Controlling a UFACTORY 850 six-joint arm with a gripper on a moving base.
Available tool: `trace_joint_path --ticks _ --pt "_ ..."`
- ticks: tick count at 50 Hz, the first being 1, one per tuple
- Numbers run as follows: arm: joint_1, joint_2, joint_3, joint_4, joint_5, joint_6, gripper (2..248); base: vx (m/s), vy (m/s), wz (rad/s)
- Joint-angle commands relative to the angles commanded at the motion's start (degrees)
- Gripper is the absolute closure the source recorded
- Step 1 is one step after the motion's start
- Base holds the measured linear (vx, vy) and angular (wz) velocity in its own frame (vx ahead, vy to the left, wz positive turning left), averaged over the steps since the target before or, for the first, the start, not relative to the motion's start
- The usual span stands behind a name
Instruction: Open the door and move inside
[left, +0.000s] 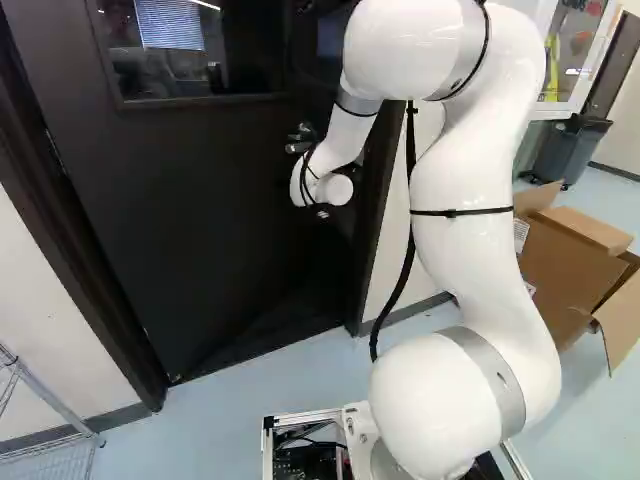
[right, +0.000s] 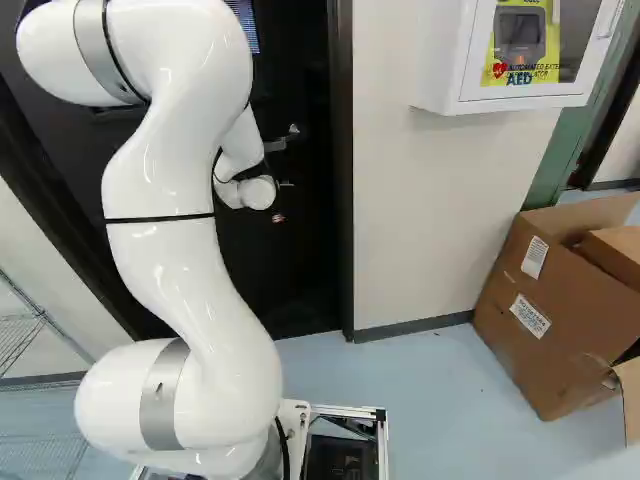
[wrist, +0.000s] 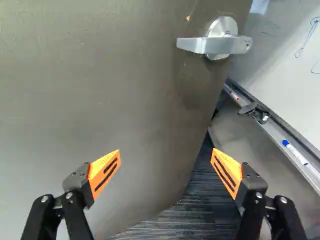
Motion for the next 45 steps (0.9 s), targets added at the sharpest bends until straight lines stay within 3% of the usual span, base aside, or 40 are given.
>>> trace_joint_path --ticks 26,45 --pt "0.7 6.6 8.3 8.9 -0.7 0.0 3 0.0 0.0 0.0" --pt "1.2 11.6 14.2 13.1 -0.7 0.0 3 0.0 0.0 0.0"
